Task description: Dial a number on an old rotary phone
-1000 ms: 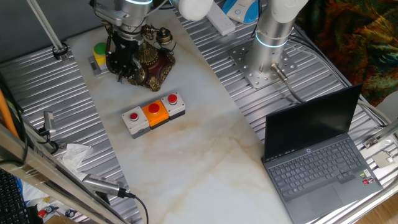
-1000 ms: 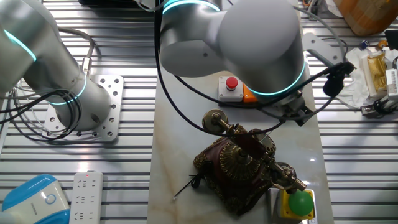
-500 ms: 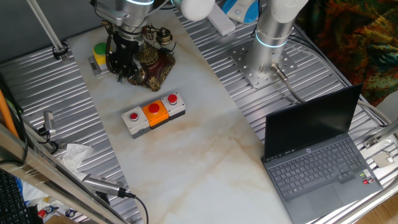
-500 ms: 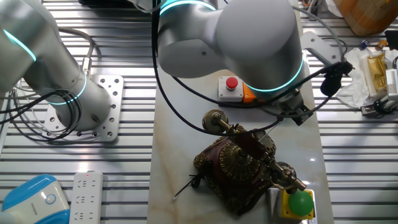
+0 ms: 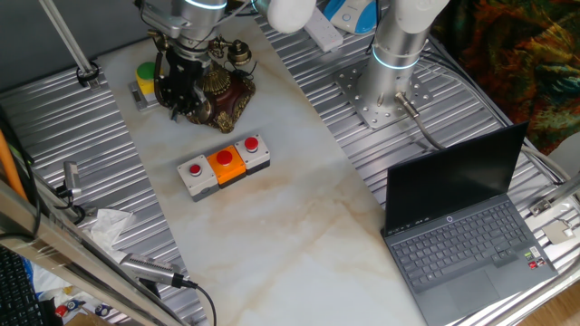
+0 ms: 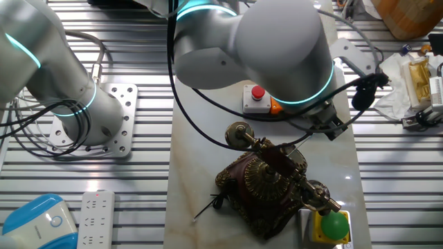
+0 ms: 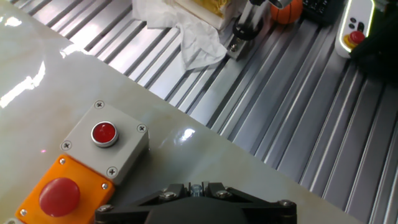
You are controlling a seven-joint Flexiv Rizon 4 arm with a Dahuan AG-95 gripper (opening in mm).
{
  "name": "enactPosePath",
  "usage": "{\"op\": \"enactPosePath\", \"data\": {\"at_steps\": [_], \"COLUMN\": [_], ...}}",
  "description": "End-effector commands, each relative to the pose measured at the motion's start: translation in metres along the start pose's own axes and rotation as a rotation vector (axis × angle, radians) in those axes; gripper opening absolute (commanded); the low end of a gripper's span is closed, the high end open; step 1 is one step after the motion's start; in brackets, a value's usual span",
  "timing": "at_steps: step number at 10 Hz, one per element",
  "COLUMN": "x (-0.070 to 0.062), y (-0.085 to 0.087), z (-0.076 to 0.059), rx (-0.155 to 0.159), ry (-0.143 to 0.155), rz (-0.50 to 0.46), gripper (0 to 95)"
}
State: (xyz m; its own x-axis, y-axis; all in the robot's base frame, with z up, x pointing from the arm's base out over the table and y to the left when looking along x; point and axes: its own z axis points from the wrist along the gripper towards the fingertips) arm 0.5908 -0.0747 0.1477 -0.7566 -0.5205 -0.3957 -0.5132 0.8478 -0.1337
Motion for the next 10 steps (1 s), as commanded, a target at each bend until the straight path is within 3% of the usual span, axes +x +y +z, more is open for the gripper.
{"op": "enactPosePath", "data": {"at_steps": [1,10], "x": [-0.0004,-0.0087], "y": [0.0002,0.0055], "z": [0.0017,0.0080], "rx": [0.019,0.034], "ry": [0.011,-0.072], "rz": [0.038,0.166], "gripper": [0.0,0.0]}}
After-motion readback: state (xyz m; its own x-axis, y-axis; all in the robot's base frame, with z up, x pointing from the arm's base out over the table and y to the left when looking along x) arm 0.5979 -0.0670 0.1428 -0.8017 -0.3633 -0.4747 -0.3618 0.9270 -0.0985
